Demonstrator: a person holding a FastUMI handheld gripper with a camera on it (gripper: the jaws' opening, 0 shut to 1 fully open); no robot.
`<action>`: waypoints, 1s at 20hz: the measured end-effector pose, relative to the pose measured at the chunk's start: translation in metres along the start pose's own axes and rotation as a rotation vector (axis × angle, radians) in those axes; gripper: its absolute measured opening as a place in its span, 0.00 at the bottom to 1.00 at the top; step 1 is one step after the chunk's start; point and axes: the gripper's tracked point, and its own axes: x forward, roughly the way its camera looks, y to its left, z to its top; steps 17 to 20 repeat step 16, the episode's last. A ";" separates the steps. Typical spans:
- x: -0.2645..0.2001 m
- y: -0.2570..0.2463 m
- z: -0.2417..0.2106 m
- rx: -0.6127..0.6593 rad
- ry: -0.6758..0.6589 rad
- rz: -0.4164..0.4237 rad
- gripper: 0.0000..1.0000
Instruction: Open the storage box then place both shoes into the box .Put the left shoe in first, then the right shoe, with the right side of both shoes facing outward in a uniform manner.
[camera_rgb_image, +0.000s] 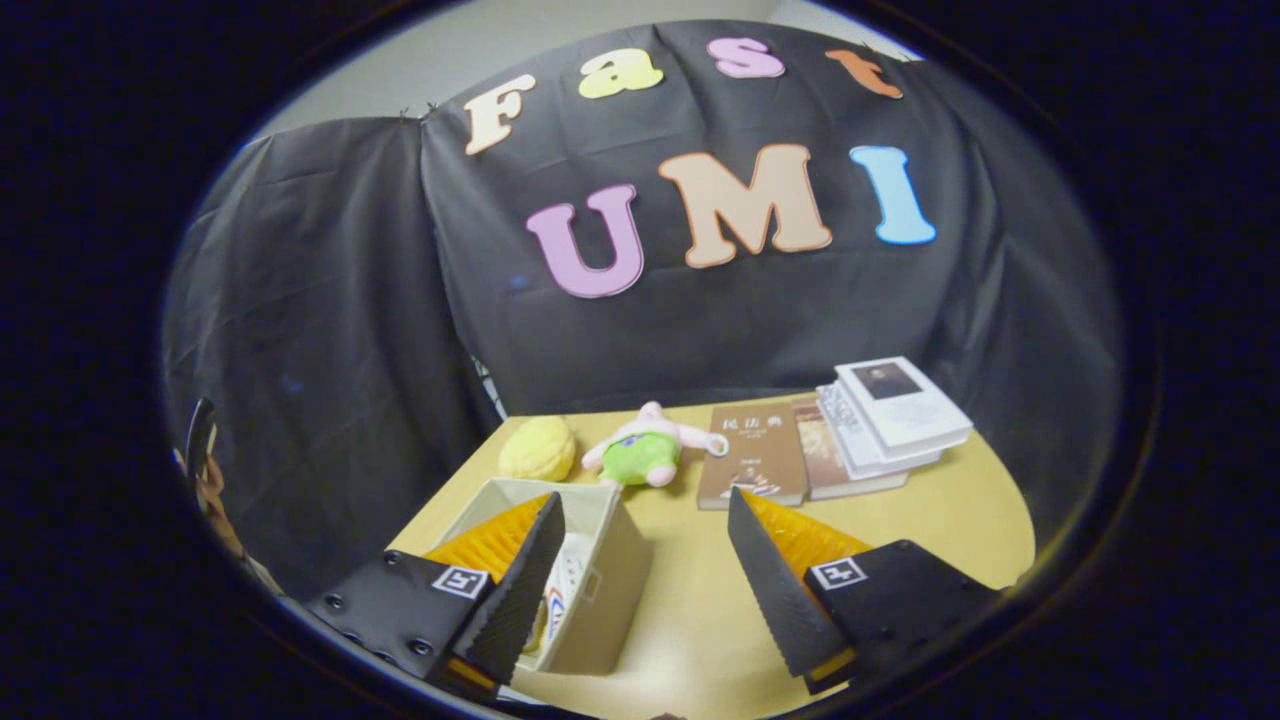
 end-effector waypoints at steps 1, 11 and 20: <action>-0.005 -0.009 0.007 -0.009 -0.026 -0.014 1.00; -0.055 -0.084 0.066 -0.140 -0.260 -0.102 1.00; -0.058 -0.102 0.070 -0.158 -0.281 -0.118 1.00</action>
